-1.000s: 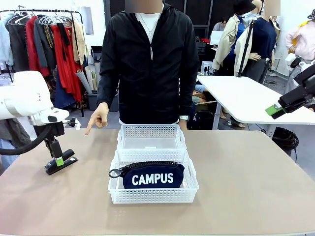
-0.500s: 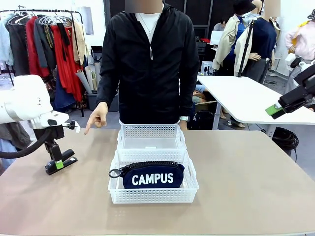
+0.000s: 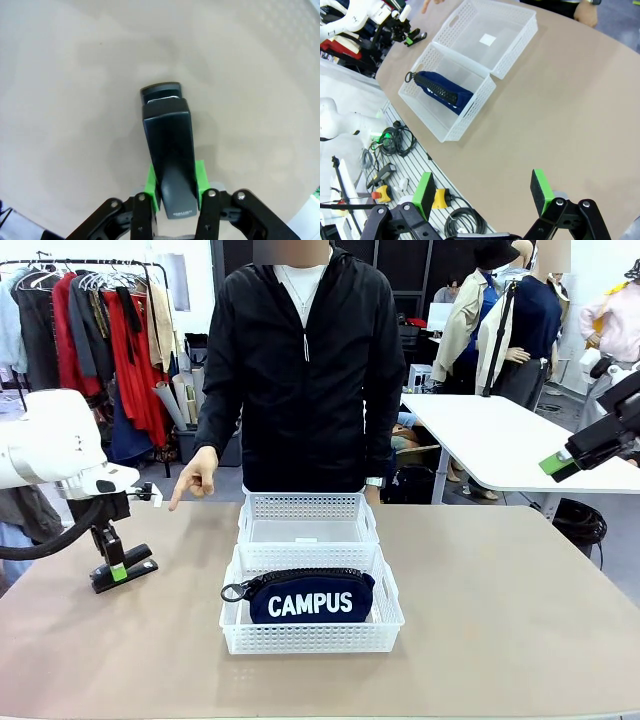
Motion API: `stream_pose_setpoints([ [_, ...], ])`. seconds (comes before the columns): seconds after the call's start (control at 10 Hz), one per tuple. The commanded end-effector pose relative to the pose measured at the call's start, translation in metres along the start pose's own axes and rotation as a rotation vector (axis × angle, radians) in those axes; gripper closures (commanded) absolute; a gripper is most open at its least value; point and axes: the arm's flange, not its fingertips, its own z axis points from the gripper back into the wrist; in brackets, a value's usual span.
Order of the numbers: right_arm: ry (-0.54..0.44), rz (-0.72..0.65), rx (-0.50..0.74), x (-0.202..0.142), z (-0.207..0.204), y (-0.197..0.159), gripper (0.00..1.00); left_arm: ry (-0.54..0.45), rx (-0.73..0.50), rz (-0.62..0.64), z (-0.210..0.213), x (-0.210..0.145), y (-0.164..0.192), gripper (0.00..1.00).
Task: Distribute items into two baskets.
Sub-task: Pick up the Stapler that the person points to.
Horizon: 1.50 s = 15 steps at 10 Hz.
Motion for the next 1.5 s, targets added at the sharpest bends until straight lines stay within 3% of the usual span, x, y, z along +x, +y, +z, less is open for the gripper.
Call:
stream_pose_setpoints([
  [0.0, -0.002, -0.009, 0.000, 0.001, 0.000, 0.002, 0.00, 0.005, -0.009, 0.046, -0.003, 0.001, -0.001, 1.00],
  [0.1, -0.002, -0.009, 0.000, 0.001, 0.000, 0.002, 0.00, 0.000, 0.000, 0.000, 0.000, 0.000, 0.000, 1.00],
  [0.8, -0.002, -0.009, 0.000, 0.001, 0.000, 0.002, 0.00, 0.000, 0.000, 0.011, 0.000, 0.000, 0.000, 1.00],
  [1.4, -0.002, -0.009, 0.000, 0.001, 0.000, 0.002, 0.00, -0.034, 0.157, -0.167, 0.147, -0.033, -0.068, 1.00],
])
